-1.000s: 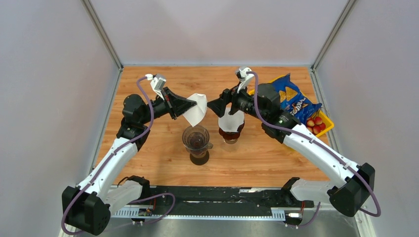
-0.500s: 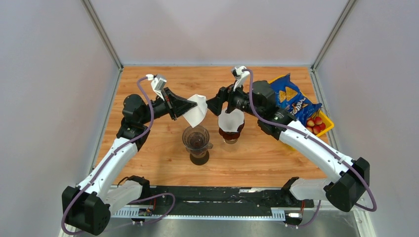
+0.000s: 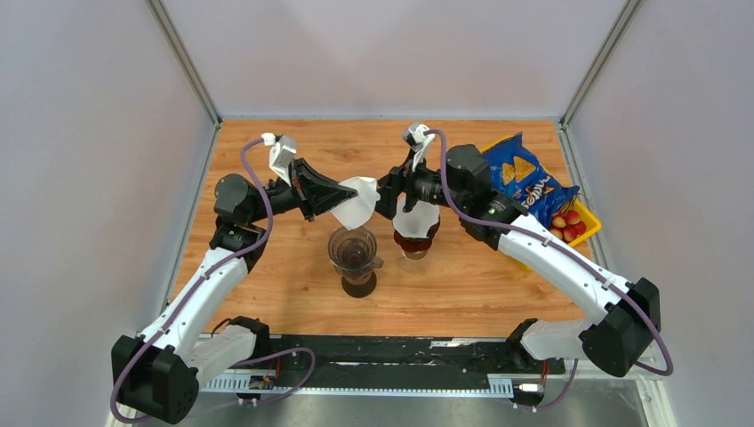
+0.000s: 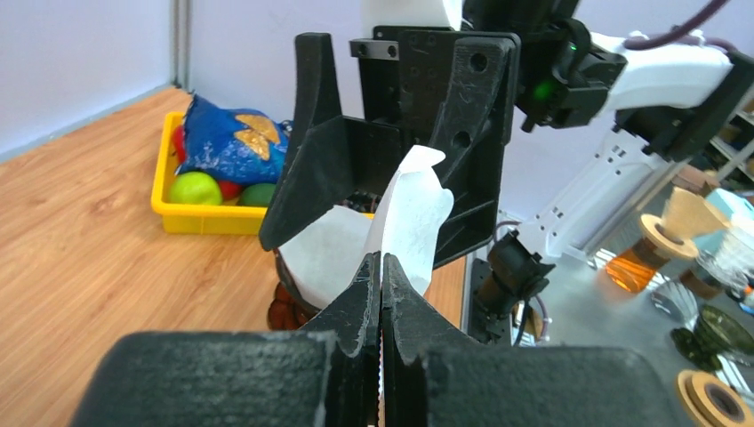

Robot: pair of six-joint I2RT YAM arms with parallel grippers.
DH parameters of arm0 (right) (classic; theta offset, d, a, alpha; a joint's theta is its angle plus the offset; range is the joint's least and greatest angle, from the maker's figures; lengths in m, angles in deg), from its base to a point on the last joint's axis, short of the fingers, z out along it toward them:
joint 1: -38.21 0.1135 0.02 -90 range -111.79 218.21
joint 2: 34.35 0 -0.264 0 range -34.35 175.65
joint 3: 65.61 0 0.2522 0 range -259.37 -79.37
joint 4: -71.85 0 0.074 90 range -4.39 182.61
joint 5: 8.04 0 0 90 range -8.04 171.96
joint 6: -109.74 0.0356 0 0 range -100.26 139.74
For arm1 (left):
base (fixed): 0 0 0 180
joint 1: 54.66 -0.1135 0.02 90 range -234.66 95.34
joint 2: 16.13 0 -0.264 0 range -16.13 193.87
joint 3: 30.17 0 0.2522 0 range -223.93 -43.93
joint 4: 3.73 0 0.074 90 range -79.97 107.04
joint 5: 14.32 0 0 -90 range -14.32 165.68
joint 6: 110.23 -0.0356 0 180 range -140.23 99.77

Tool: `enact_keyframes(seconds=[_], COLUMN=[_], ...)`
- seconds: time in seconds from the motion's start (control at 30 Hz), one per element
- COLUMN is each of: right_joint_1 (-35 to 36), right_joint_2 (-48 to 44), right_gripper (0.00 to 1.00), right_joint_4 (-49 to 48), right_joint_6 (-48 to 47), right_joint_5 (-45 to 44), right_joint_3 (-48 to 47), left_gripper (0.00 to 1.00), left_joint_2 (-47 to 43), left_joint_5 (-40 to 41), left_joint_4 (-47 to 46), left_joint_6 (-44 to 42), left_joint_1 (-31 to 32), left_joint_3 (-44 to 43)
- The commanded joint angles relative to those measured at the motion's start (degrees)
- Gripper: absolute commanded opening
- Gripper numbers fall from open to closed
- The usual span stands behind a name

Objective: Place the coffee filter in the dripper

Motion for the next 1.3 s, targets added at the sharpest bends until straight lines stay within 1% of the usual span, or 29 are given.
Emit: enact_keyframes(seconds=[0.0, 0.17, 0.27, 0.53, 0.63, 0.73, 0.77, 0.9, 0.97, 1.03, 1.07, 1.13, 1.17, 1.2, 1.23, 1.27], right_joint_1=[0.3, 0.3, 0.3, 0.3, 0.3, 0.3, 0.3, 0.3, 0.3, 0.3, 0.3, 0.3, 0.3, 0.3, 0.3, 0.2], right_joint_2=[-0.8, -1.1, -0.7, -0.1, 0.0, 0.0, 0.0, -0.1, -0.1, -0.3, -0.4, -0.9, -1.2, -1.6, -1.9, -2.2], right_gripper=[0.76, 0.7, 0.67, 0.48, 0.39, 0.34, 0.31, 0.15, 0.01, 0.0, 0.0, 0.0, 0.0, 0.0, 0.0, 0.0], right_joint_4=[-5.4, -7.4, -9.0, -10.6, -10.8, -10.8, -10.8, -10.8, -10.9, -10.9, -10.9, -10.9, -10.8, -10.8, -10.8, -10.7], right_joint_6=[-2.7, -2.0, -1.7, -1.1, -1.0, -1.1, -1.0, -1.4, -1.6, -1.2, -1.1, -0.8, -0.6, -0.3, 0.0, 0.2], right_joint_5=[8.8, 9.7, 12.1, 15.4, 15.4, 15.5, 15.6, 17.3, 18.5, 18.3, 17.9, 15.8, 14.4, 12.5, 10.6, 9.0], right_joint_3=[-1.1, -0.9, -0.8, -0.8, -0.8, -0.8, -0.8, -0.6, -0.7, -0.7, -0.7, -0.4, -0.3, -0.1, 0.2, 0.3], left_gripper=[0.0, 0.0, 0.0, 0.0, 0.0, 0.0, 0.0, 0.0, 0.01, 0.04, 0.07, 0.2, 0.28, 0.31, 0.43, 0.51], left_joint_2=[0.4, 1.4, 2.1, 2.6, 2.9, 3.0, 3.0, 3.2, 3.4, 3.7, 4.0, 4.2, 4.2, 4.0, 3.8, 3.3], left_joint_5=[-5.7, -7.1, -8.1, -8.7, -9.1, -9.5, -9.4, -9.0, -8.5, -8.0, -7.8, -7.4, -7.0, -6.5, -6.2, -5.1], left_joint_4=[-7.9, -9.2, -10.7, -10.7, -11.7, -12.2, -12.2, -12.2, -12.0, -11.3, -11.0, -9.9, -9.5, -8.2, -7.4, -5.5], left_joint_6=[2.4, 3.7, 4.8, 4.9, 5.6, 6.1, 6.1, 6.3, 6.6, 6.8, 6.9, 6.9, 6.7, 6.2, 5.7, 4.5], left_joint_1=[0.2, 0.2, 0.2, 0.2, 0.3, 0.2, 0.2, 0.2, 0.2, 0.2, 0.2, 0.2, 0.3, 0.2, 0.2, 0.2], left_joint_3=[0.8, 0.6, 0.6, 0.6, 0.6, 0.6, 0.6, 0.5, 0.3, -0.2, -0.6, -1.3, -1.6, -1.8, -2.1, -2.2])
